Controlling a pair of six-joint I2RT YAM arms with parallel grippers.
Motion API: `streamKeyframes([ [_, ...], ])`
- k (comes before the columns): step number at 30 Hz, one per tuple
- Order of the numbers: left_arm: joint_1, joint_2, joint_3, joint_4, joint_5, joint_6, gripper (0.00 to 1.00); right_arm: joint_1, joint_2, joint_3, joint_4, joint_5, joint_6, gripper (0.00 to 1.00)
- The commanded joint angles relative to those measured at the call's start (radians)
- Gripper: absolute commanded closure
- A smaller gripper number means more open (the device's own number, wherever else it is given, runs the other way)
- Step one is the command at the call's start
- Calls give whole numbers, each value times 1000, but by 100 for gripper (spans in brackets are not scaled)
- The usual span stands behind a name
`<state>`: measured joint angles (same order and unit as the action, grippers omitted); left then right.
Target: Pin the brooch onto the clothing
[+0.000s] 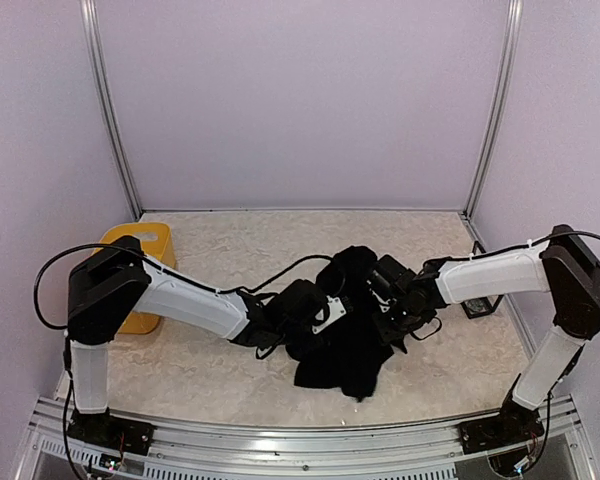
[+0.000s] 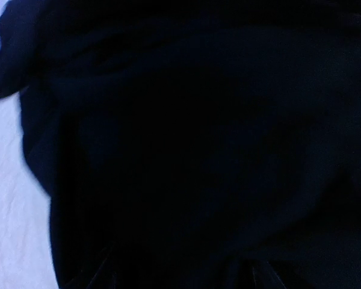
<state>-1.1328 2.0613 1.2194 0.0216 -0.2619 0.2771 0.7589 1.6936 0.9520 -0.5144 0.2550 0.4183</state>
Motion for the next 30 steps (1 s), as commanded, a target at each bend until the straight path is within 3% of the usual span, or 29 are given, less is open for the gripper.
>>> streamKeyframes([
  [1, 247, -74, -104, -50, -219, -74, 30, 177, -37, 17, -14, -181, 109, 42],
  [4, 333, -155, -116, 6, -211, -57, 15, 204, -63, 35, -2, -166, 159, 41],
  [7, 323, -287, -165, 64, -127, 1, 1, 197, -81, 44, -61, -23, 197, 41],
  [11, 274, -463, -242, 11, -43, -84, 1, 205, -83, 67, -106, 38, 213, 39],
  [17, 231, -708, -415, -64, -44, -318, 1, 343, 19, 169, 64, 1, 52, 35],
  [25, 190, -917, -515, -168, -112, -446, 1, 347, 269, 343, -60, 130, 63, 41],
  [30, 182, -953, -557, -180, -118, -487, 1, 341, 335, 345, -76, 148, 93, 53],
])
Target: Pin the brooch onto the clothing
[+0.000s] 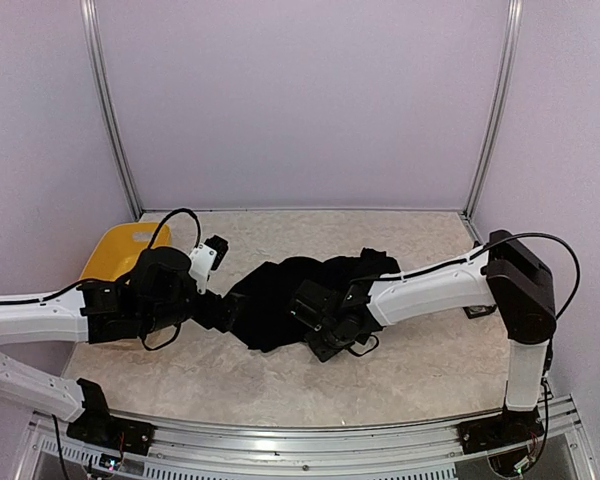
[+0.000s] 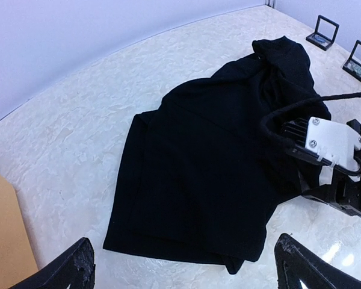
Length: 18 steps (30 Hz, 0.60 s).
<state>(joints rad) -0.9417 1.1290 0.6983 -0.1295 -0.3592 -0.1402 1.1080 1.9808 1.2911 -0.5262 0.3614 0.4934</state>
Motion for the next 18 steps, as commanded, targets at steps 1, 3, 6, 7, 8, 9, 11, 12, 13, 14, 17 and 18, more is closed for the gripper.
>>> streamKeyframes([
  [1, -10, -16, -49, -14, -14, -88, 1, -9, 54, 8, -66, 41, 21, 61],
  [3, -17, 4, -67, 13, 19, -112, 2, -10, 51, 6, -72, 33, 26, 79],
  [6, -55, 79, -81, 58, 28, -110, 2, -10, 4, -2, -75, 2, 17, 100],
  [7, -67, 104, -84, 73, 34, -95, 1, -10, -21, -2, -72, -11, 1, 100],
  [8, -76, 150, -83, 89, 51, -80, 1, -10, -51, 4, -69, -23, -14, 100],
  [9, -79, 180, -73, 103, 97, -63, 1, -10, -87, 11, -64, -37, -33, 100],
  [11, -107, 278, -43, 122, 118, -4, 1, -10, -161, 33, -55, -54, -70, 100],
  [12, -121, 310, -26, 146, 100, 25, 1, -10, -201, 41, -51, -56, -87, 100],
  [13, -126, 354, -7, 158, 81, 50, 1, -11, -239, 48, -47, -49, -100, 100],
  [14, -125, 384, 15, 159, 61, 67, 1, -15, -276, 52, -45, -34, -106, 100],
  [17, -89, 498, 95, 141, 30, 72, 1, -36, -365, 57, -59, 0, -104, 100],
  [18, -71, 535, 112, 144, 41, 72, 1, -43, -389, 58, -64, 10, -102, 100],
])
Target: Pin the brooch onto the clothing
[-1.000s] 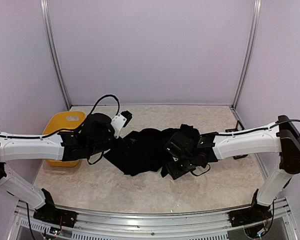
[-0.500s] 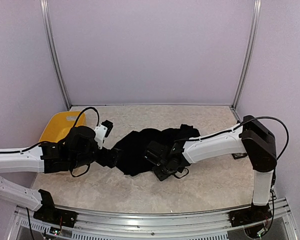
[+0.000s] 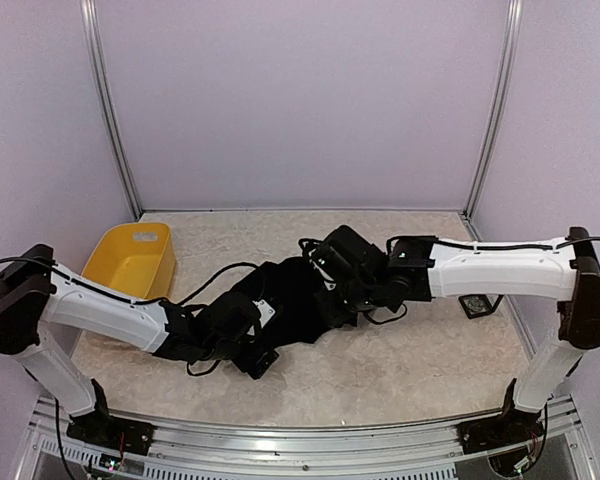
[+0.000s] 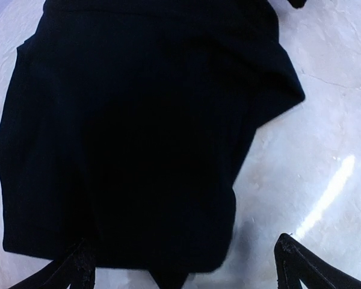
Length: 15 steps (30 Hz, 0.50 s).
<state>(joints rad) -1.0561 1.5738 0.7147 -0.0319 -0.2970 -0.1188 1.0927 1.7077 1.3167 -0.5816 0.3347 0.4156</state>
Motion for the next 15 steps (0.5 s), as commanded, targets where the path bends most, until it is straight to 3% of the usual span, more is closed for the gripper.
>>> streamKeyframes([
  [1, 61, 114, 111, 48, -14, 49, 3, -35, -141, 32, -10, 46, -22, 100],
  [2, 79, 144, 130, 37, -8, 45, 10, -43, -164, 32, -9, 57, -21, 100],
  [4, 108, 197, 181, -45, 47, 28, 37, -58, -213, 29, -3, 79, -21, 100],
  [7, 124, 222, 243, -135, 151, 21, 98, -86, -294, 24, 3, 94, -32, 100],
  [11, 109, 107, 277, -232, 141, -17, 100, -111, -397, 47, 10, 99, -85, 100],
  [15, 63, -145, 336, -333, 95, -16, 100, -114, -524, 93, 23, 20, -180, 100],
])
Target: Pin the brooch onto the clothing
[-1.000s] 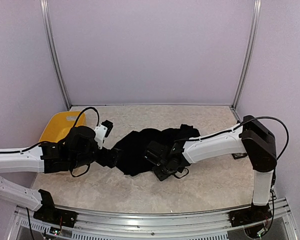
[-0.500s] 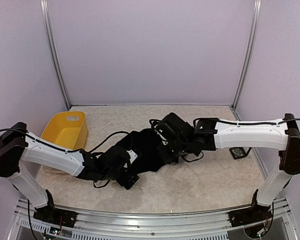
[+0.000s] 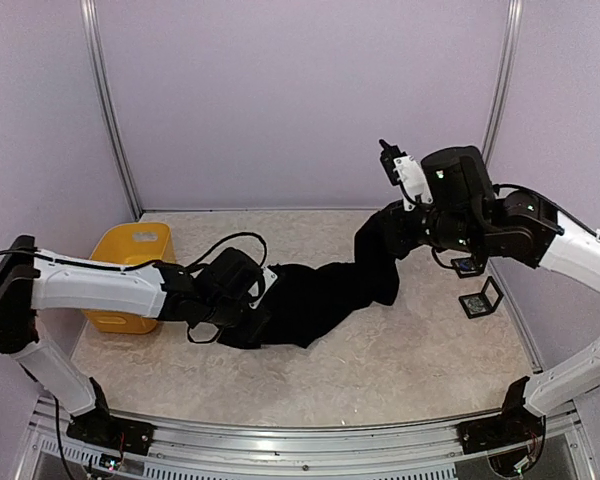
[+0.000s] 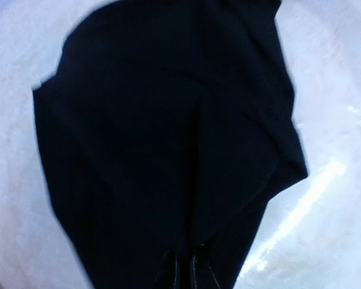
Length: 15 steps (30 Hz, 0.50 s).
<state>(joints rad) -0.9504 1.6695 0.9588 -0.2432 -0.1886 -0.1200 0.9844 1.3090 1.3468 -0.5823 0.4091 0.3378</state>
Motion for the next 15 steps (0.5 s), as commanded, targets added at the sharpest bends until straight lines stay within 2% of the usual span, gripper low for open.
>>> streamKeyframes([
  [1, -63, -304, 120, -151, -18, 2, 100, -6, -164, 72, 34, -107, -125, 100],
  [3, -104, -413, 181, -207, -38, 28, 100, -6, -238, 80, 67, -199, -154, 100],
  [5, -118, -486, 227, -252, -38, 39, 100, -6, -307, 81, 98, -227, -164, 100],
  [8, -98, -580, 233, -269, -48, 64, 100, -5, -390, 77, 109, -148, -169, 100],
  [10, -38, -609, 221, -279, -18, 75, 100, -6, -427, 69, 90, -32, -161, 100],
  [12, 63, -605, 214, -282, 85, 67, 100, -6, -451, 54, 65, 60, -153, 100],
  [15, 221, -573, 153, -222, 232, 39, 100, -6, -461, 18, 45, 119, -145, 100],
])
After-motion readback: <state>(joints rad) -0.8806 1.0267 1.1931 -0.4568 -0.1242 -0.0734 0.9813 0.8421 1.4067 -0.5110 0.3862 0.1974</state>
